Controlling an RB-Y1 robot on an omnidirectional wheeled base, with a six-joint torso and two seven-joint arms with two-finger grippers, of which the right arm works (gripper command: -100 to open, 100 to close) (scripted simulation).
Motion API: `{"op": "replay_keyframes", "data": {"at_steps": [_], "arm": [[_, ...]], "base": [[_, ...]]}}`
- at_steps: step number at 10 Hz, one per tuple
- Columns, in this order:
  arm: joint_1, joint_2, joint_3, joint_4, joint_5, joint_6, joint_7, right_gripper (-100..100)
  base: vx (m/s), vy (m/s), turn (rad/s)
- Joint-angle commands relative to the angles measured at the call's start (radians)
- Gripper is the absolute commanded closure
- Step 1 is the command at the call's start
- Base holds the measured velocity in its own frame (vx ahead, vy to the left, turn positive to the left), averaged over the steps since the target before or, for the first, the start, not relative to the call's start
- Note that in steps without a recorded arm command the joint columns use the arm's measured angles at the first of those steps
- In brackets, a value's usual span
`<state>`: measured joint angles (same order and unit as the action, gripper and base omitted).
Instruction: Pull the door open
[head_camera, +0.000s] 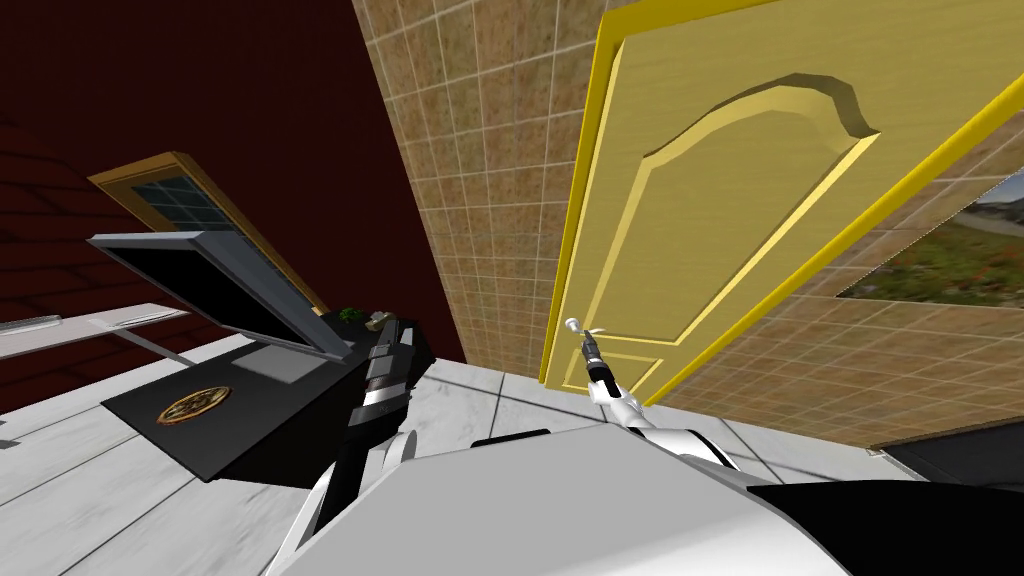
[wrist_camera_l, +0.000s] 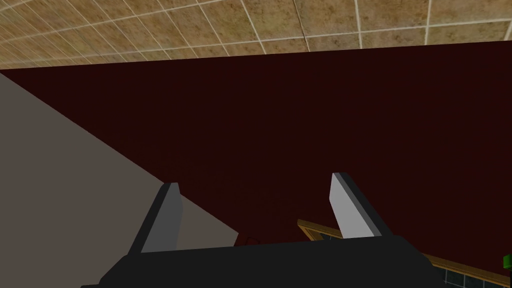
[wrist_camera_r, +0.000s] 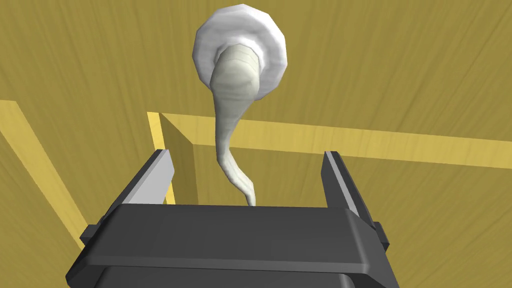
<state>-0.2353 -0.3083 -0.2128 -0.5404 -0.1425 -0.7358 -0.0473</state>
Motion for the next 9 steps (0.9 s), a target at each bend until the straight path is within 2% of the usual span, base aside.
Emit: {"op": "replay_keyframes", "data": {"at_steps": [1, 4, 5, 6, 9], "arm": [[0.004, -0.013, -0.006, 0.016, -0.004, -0.011, -0.009, -100], [0.02, -0.028, -0.016, 0.023, -0.011, -0.024, -0.02, -100], [0.018, -0.026, -0.014, 0.02, -0.009, -0.021, -0.019, -100], [0.018, -0.026, -0.014, 0.02, -0.009, -0.021, -0.019, 100], [0.018, -0.026, -0.014, 0.02, -0.009, -0.021, -0.019, 100]], "base": [[0.198, -0.09, 0.088], [0.186, -0.053, 0.075], [0.082, -0.027, 0.011], [-0.011, 0.003, -0.006], [-0.023, 0.005, -0.001]]}}
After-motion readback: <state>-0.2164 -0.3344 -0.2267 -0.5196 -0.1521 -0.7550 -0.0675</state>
